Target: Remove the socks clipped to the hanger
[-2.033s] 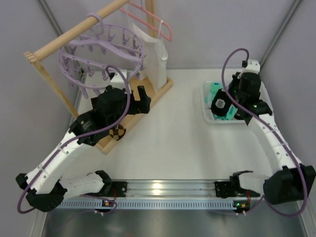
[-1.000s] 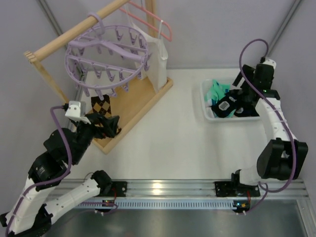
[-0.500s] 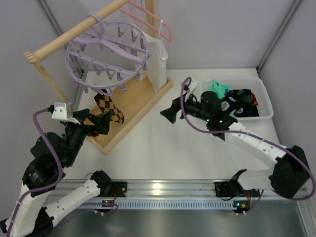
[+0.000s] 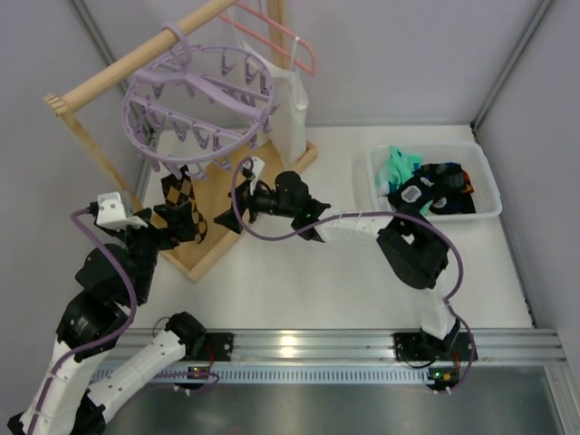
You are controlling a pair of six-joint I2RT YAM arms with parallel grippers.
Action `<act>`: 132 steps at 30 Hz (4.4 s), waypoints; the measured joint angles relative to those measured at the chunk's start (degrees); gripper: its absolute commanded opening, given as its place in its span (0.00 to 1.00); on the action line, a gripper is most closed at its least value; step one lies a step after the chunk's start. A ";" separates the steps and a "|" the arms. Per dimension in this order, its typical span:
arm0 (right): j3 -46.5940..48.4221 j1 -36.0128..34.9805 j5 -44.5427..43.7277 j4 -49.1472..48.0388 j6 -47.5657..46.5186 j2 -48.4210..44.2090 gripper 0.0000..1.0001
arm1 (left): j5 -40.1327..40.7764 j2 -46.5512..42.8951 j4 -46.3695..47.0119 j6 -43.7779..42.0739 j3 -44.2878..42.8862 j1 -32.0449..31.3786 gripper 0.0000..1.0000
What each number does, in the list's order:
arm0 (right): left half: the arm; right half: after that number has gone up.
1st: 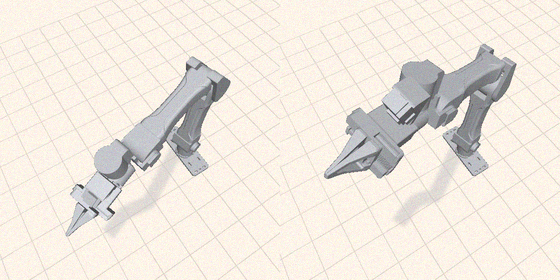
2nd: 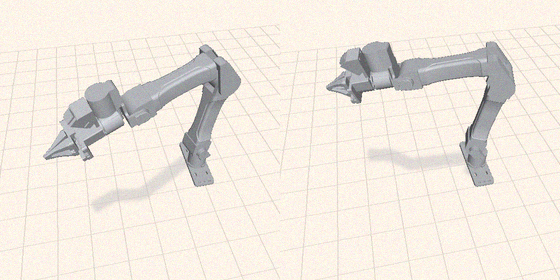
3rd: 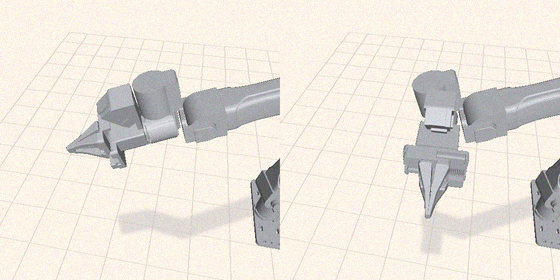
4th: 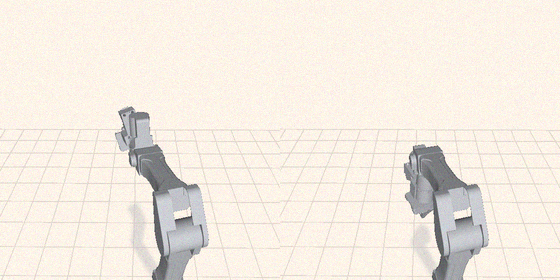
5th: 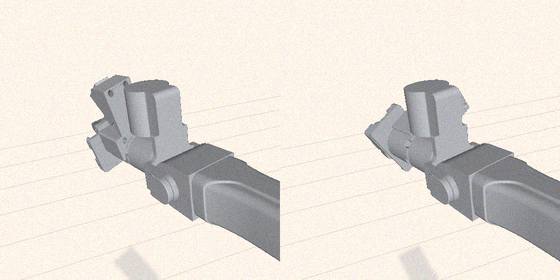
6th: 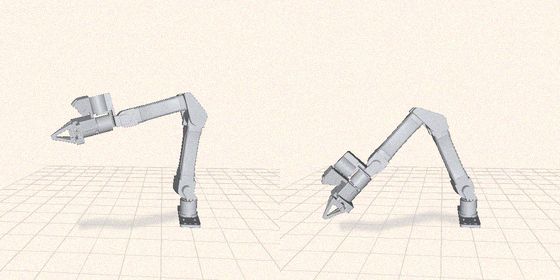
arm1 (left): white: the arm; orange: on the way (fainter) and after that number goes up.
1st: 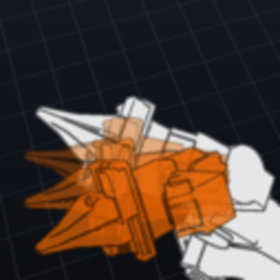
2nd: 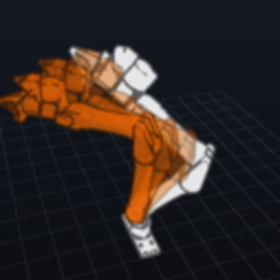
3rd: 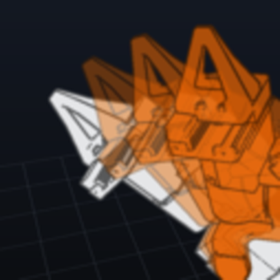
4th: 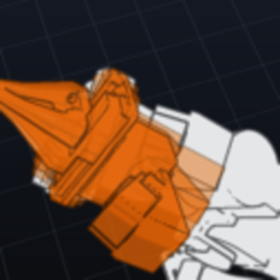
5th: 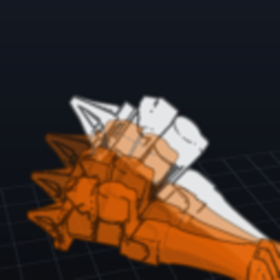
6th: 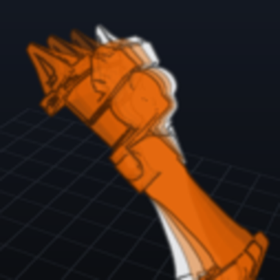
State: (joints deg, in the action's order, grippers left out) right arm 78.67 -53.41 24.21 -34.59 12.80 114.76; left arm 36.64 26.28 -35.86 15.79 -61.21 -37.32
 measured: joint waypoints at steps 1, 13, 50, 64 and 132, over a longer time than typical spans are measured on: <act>2.58 -0.07 0.59 -1.01 0.31 2.51 1.00 | 0.33 -0.33 0.15 0.17 0.04 0.46 0.98; 29.22 -0.28 15.45 -3.28 2.84 22.03 0.95 | -0.66 -0.24 1.95 1.01 1.57 5.66 0.98; -30.64 -1.70 14.91 -37.38 15.04 -16.26 0.00 | -30.03 6.62 2.71 5.22 -5.42 11.04 0.98; -36.68 -1.31 17.55 -39.19 23.06 -21.97 0.00 | -46.73 17.00 6.45 11.78 -8.72 11.04 0.95; -32.98 -1.46 20.20 -39.47 24.79 -20.37 0.00 | -25.22 28.63 17.05 8.13 -7.50 11.04 0.28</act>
State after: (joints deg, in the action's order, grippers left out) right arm 45.69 -54.87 44.40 -74.06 37.58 94.39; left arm 11.42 54.92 -18.81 23.92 -68.71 -26.28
